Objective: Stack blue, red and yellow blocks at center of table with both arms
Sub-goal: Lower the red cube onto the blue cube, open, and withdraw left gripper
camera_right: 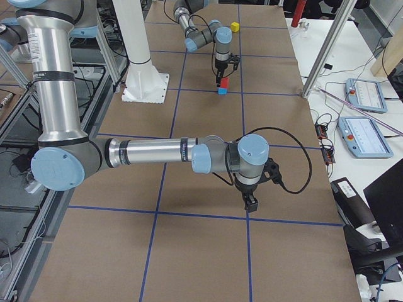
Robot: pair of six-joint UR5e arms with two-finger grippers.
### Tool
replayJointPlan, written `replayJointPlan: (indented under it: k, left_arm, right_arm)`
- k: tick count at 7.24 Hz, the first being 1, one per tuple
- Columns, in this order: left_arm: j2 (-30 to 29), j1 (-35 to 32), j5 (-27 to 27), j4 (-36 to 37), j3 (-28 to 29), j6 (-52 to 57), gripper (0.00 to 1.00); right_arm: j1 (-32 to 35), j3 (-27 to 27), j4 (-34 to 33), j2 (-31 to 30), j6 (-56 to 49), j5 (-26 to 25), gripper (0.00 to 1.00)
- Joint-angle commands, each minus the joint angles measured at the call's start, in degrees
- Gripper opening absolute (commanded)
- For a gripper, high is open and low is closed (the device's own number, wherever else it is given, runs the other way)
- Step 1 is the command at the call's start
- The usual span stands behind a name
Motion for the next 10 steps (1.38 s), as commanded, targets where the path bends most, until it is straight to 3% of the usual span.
replayJointPlan:
  k: [1,3,5,8,10]
  left_arm:
    - [0.3,-0.94,-0.52,0.77,-3.28,-0.34,0.99]
    - [6.24,-8.81,-8.83,3.49,-11.96,2.45,0.99]
    - [19.58,-17.25,-12.9,3.5,-21.56,16.72,0.99]
    - [35.59,-34.72,-20.36,2.8,-22.92,46.83,0.99]
    - [42.11,-42.93,-22.67,2.1,-17.58,64.35,0.99]
  right_arm:
    - [0.0,0.0,0.0,0.09,0.0,0.09,0.99]
    - [-0.17,0.0,0.0,0.17,0.0,-0.09,0.99]
    - [0.0,-0.7,0.0,-0.18,0.26,-0.09,0.99]
    - [1.23,-1.85,0.09,-2.45,12.09,-0.96,0.99]
    - [1.23,-1.67,0.61,-3.6,12.13,-2.99,1.0]
